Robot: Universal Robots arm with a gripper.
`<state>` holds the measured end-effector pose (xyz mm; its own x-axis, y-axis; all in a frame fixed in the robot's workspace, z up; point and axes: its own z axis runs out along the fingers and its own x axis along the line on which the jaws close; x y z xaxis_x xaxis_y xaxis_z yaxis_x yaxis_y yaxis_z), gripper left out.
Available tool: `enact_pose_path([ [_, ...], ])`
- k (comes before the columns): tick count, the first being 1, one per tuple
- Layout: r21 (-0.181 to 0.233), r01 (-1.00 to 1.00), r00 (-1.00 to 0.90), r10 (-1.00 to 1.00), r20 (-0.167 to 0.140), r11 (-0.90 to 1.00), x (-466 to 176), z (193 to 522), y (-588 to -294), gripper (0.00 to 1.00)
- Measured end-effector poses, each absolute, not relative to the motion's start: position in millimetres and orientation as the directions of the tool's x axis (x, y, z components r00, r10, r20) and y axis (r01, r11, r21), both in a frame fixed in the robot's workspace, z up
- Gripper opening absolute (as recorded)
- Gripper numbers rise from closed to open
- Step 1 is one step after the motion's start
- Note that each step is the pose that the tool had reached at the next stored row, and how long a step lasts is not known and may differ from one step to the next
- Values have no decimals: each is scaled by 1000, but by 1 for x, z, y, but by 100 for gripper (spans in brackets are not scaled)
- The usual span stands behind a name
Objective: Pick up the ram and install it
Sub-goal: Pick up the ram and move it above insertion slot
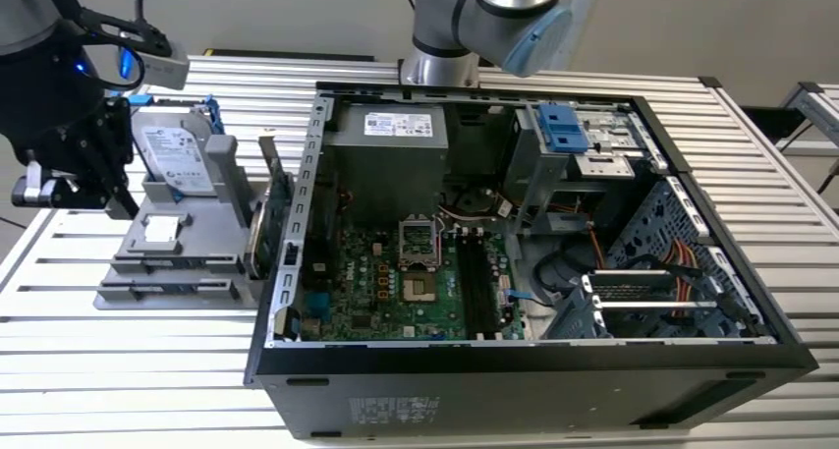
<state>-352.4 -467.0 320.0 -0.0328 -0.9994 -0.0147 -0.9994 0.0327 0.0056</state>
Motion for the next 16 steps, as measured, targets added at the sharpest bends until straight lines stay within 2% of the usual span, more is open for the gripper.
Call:
enact_pose_path([
  [8,6,-999,-33,-999,-15,33,-352,320,-467,0],
  [9,6,-999,-33,-999,-15,33,-352,320,-467,100],
  [16,6,-999,-33,-999,-15,33,-352,320,-467,100],
])
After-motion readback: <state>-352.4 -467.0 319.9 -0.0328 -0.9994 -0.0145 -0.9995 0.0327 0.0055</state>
